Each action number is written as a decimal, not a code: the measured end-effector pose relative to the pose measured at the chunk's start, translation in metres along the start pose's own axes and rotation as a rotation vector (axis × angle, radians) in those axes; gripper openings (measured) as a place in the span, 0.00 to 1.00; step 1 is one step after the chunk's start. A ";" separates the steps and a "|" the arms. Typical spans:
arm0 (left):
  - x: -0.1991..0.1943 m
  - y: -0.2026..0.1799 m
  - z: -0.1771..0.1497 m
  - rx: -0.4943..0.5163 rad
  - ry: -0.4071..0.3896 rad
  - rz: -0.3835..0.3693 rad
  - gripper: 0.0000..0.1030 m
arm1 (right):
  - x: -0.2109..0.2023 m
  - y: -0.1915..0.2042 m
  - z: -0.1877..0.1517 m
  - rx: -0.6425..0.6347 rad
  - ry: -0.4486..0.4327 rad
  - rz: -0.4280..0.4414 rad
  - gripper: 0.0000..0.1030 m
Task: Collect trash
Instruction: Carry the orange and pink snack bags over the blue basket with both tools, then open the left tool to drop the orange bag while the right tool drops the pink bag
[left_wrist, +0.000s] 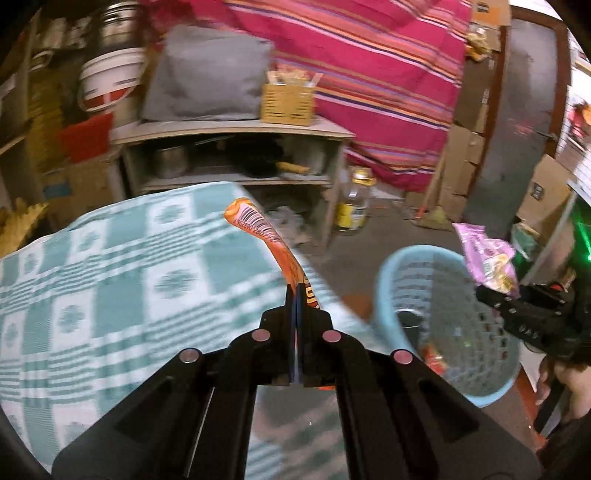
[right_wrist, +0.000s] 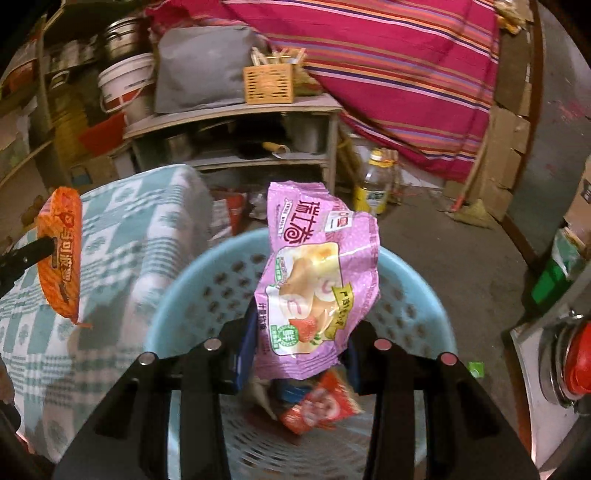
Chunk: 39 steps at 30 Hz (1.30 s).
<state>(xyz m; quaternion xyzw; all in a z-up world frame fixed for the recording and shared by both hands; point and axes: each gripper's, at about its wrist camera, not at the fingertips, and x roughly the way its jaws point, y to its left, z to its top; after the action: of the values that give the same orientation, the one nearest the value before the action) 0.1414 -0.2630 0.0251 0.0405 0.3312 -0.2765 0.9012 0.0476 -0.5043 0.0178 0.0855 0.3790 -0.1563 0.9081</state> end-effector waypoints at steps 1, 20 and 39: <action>0.004 -0.013 0.000 0.011 0.000 -0.019 0.00 | -0.002 -0.010 -0.003 0.009 0.002 -0.006 0.39; 0.050 -0.109 -0.017 0.115 0.059 -0.094 0.39 | -0.002 -0.048 -0.017 0.062 0.014 0.042 0.39; -0.031 -0.021 -0.009 0.009 -0.140 0.182 0.94 | 0.016 -0.005 -0.021 0.011 0.039 0.041 0.75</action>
<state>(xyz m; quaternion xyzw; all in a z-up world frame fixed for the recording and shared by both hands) 0.1061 -0.2641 0.0396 0.0551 0.2611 -0.1970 0.9434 0.0425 -0.5067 -0.0090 0.1013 0.3937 -0.1380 0.9032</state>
